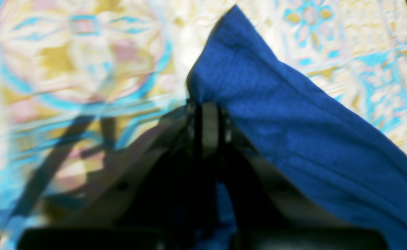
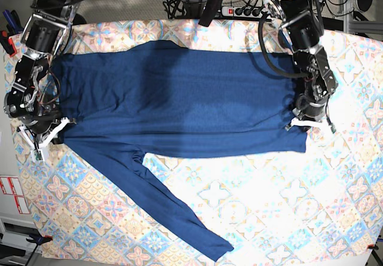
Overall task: Fold the T-shirt properly
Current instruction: 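Fold the grasped edge over toward the collar with both grippers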
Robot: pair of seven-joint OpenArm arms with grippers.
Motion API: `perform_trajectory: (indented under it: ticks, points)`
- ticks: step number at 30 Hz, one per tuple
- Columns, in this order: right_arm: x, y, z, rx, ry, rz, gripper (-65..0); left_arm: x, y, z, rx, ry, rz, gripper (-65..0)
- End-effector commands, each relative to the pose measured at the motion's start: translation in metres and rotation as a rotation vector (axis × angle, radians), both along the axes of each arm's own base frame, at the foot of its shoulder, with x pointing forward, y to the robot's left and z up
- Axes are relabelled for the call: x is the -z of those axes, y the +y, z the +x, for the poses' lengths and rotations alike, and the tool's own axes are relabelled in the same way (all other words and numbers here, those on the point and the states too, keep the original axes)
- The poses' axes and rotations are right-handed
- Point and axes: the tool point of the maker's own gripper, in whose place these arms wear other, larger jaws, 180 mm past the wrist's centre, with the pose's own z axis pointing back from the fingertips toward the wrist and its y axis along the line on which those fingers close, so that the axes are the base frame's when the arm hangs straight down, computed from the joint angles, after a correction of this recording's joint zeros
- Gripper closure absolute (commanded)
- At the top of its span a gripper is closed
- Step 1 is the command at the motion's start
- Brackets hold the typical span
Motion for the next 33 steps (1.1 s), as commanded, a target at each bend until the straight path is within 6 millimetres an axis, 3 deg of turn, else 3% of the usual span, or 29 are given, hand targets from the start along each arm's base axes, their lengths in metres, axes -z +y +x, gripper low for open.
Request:
perform_trajectory:
  ticks: [1, 8, 14, 20, 22, 26, 29, 33]
  points:
    - [-0.021, -0.006, 0.009, -0.007, -0.062, -0.025, -0.5, -0.02, 0.001, 0.014, -0.001, -0.068, 0.017, 0.0]
    - [-0.022, -0.001, -0.015, -0.041, -0.059, -0.072, -0.5, -0.036, 0.005, 0.002, 0.0, -0.102, 0.067, 0.0]
    - [-0.033, 0.018, -0.023, -0.065, -0.119, 0.027, -0.5, -0.051, 0.004, -0.004, 0.009, -0.138, 0.1, 0.0]
    - [-0.029, 0.024, -0.029, -0.067, -0.116, 0.078, -0.7, -0.064, -0.002, -0.009, 0.068, -0.175, 0.129, 0.0]
    - [-0.015, 0.023, -0.033, -0.055, -0.078, 0.095, -1.2, -0.064, -0.002, -0.008, 0.068, -0.177, 0.129, 0.0]
    - [-0.012, 0.017, -0.009, -0.032, -0.075, 0.102, -10.8, -0.066, -0.003, -0.007, 0.067, -0.181, 0.129, 0.0]
    - [0.001, 0.026, 0.008, -0.085, -0.011, 0.038, -19.7, -0.065, -0.003, -0.007, 0.068, -0.177, 0.127, 0.0]
    - [0.016, 0.035, 0.023, -0.163, 0.071, -0.069, -24.5, -0.058, -0.006, -0.011, 0.082, -0.141, 0.11, 0.0]
